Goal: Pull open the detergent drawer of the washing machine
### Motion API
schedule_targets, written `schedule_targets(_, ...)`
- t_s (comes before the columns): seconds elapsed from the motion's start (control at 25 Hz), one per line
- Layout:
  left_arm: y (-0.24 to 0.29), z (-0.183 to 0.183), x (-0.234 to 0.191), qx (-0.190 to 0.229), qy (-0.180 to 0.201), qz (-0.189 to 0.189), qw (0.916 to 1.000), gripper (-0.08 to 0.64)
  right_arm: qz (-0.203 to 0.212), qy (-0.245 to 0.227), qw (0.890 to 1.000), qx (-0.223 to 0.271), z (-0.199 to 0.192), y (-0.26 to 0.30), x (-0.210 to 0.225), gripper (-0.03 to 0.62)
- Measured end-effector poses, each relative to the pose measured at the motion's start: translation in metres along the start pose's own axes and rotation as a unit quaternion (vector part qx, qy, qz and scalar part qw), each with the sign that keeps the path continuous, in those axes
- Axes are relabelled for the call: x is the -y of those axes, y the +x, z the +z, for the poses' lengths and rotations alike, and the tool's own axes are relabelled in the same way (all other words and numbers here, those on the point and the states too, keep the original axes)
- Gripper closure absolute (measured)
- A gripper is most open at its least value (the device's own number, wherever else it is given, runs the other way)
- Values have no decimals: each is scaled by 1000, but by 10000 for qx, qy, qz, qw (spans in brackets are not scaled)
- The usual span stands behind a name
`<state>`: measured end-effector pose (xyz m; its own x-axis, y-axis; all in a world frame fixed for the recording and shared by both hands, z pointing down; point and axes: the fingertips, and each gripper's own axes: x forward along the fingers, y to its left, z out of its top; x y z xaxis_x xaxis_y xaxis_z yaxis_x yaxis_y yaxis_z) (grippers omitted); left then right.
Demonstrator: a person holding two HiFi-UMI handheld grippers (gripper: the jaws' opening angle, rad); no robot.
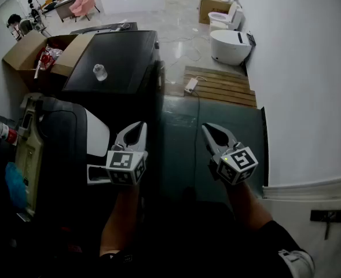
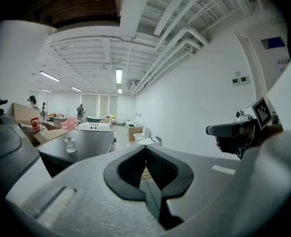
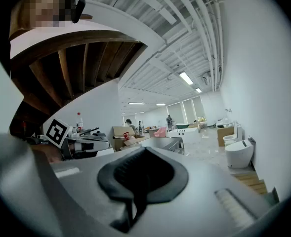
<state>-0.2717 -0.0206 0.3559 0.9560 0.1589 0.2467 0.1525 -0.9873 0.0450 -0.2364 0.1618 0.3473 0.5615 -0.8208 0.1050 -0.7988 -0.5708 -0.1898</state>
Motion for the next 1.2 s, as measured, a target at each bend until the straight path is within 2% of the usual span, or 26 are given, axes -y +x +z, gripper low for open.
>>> schedule_targets(0.4,11,-4,7,-39,8,148,9999,549,133,-40,9999,-33,-2,6,18,592)
schedule_targets(0.92,33,-15,53,-270,112,147,9995,549,51,516,9986,76,-9,-26,67,591)
schedule_targets(1.2,48,-16,76,-348,144,223,9990,549,-124,490,9978,-430,-42,-37,96,591)
